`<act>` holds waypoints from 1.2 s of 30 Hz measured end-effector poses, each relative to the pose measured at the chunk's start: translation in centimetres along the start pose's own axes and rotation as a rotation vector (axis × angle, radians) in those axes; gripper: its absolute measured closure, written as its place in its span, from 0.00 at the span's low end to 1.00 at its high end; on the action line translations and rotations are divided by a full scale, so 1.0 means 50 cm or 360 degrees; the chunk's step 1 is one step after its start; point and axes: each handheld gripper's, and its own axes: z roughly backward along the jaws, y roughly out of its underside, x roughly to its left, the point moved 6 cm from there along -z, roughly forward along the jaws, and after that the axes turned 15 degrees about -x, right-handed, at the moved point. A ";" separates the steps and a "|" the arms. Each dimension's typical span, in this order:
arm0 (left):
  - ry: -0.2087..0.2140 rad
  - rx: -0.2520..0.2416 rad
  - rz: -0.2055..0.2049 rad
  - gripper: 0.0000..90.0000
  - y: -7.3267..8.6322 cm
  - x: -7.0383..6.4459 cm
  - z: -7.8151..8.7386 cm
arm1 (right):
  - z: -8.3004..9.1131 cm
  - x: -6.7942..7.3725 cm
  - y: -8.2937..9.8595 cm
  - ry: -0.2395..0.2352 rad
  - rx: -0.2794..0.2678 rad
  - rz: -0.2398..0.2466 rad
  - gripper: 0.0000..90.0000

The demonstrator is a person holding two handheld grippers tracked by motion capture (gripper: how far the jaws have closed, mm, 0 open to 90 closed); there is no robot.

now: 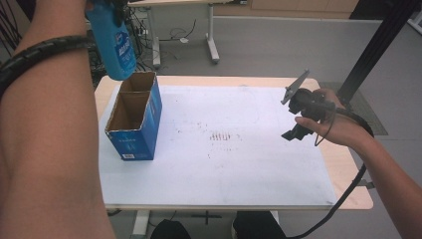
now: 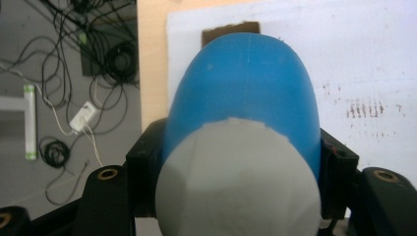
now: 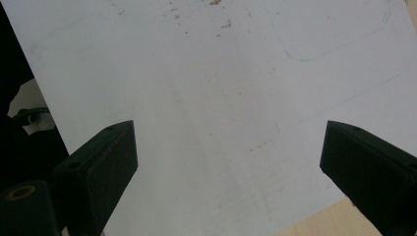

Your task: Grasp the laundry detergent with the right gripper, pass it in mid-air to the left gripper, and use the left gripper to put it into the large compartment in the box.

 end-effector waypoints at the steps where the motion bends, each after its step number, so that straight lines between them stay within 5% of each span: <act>1: -0.0005 0.0007 0.0014 0.41 0.001 0.004 0.000 | 0.000 0.000 0.002 0.0002 0.0001 -0.0004 0.08; 14: -0.0010 0.0048 0.0145 0.41 0.024 0.036 -0.034 | -0.006 0.004 0.011 0.0001 0.0001 -0.0003 0.09; 36: 0.0005 0.0089 0.0189 0.41 0.053 0.038 -0.096 | -0.011 0.013 0.017 -0.0028 -0.0022 -0.0016 0.09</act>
